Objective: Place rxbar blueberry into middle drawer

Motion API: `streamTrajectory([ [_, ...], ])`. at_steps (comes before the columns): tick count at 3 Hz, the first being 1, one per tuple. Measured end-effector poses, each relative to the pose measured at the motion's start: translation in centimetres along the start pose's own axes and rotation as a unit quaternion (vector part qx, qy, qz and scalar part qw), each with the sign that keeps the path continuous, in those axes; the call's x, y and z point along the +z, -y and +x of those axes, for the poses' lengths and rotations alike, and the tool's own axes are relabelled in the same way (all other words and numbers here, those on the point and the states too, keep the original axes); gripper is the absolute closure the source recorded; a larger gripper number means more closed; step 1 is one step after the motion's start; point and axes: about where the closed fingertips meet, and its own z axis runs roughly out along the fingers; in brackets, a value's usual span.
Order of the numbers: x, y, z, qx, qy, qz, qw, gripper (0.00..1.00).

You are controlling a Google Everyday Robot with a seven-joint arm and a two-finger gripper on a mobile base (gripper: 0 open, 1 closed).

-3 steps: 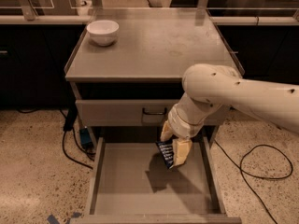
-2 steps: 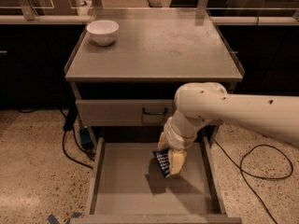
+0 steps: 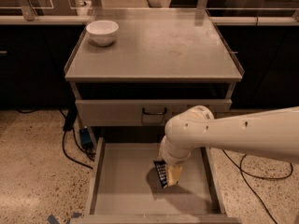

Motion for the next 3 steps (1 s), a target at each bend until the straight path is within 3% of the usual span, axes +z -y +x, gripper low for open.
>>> streamTrajectory([
  [1, 6.6, -1.1, 0.9, 0.038, -0.009, -0.011, 0.9992, 1.00],
  [3, 7.9, -1.0, 0.8, 0.043, -0.002, -0.015, 0.9990, 1.00],
])
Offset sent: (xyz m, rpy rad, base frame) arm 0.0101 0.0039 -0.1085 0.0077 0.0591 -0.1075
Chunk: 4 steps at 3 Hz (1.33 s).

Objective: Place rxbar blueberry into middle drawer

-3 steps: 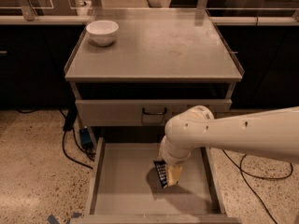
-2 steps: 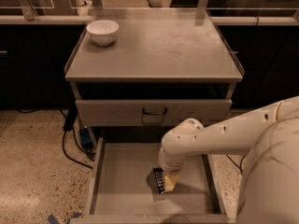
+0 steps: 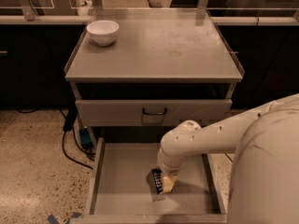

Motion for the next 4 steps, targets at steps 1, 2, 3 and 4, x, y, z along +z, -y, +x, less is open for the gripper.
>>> streamTrajectory([
  [1, 2.5, 0.6, -0.2, -0.001, 0.004, -0.016, 0.9999, 1.00],
  [2, 5.8, 1.0, -0.2, 0.000, 0.014, -0.030, 0.9994, 1.00],
  [3, 7.5, 1.1, -0.2, 0.003, 0.020, -0.035, 0.9992, 1.00],
  [4, 9.2, 0.7, -0.2, 0.005, 0.015, -0.036, 0.9992, 1.00],
])
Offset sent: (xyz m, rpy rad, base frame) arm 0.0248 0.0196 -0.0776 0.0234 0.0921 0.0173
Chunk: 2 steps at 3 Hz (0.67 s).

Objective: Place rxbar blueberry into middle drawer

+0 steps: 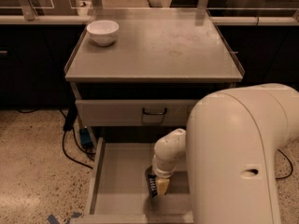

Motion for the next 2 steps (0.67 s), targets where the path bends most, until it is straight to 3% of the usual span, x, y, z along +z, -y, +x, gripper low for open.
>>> streamTrajectory([
  [1, 1.9, 0.0, -0.3, 0.011, -0.008, 0.006, 0.9999, 1.00],
  [2, 5.8, 0.5, -1.1, 0.008, -0.005, 0.000, 1.0000, 1.00],
])
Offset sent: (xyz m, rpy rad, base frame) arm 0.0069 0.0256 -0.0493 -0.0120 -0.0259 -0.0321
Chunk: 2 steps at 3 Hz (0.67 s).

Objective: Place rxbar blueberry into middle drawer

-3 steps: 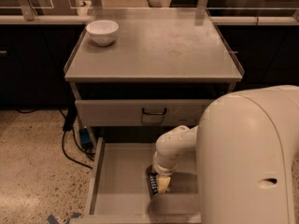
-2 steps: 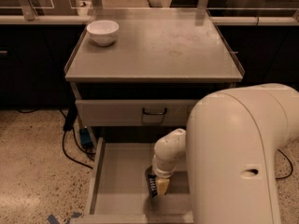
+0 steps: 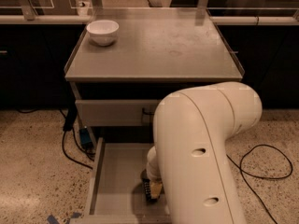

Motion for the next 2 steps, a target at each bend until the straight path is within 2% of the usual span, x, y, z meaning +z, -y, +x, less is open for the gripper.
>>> streamTrajectory([
  [1, 0.13, -0.05, 0.01, 0.000, 0.000, -0.001, 1.0000, 0.97],
  [2, 0.13, -0.05, 0.01, 0.000, 0.000, -0.001, 1.0000, 0.73],
])
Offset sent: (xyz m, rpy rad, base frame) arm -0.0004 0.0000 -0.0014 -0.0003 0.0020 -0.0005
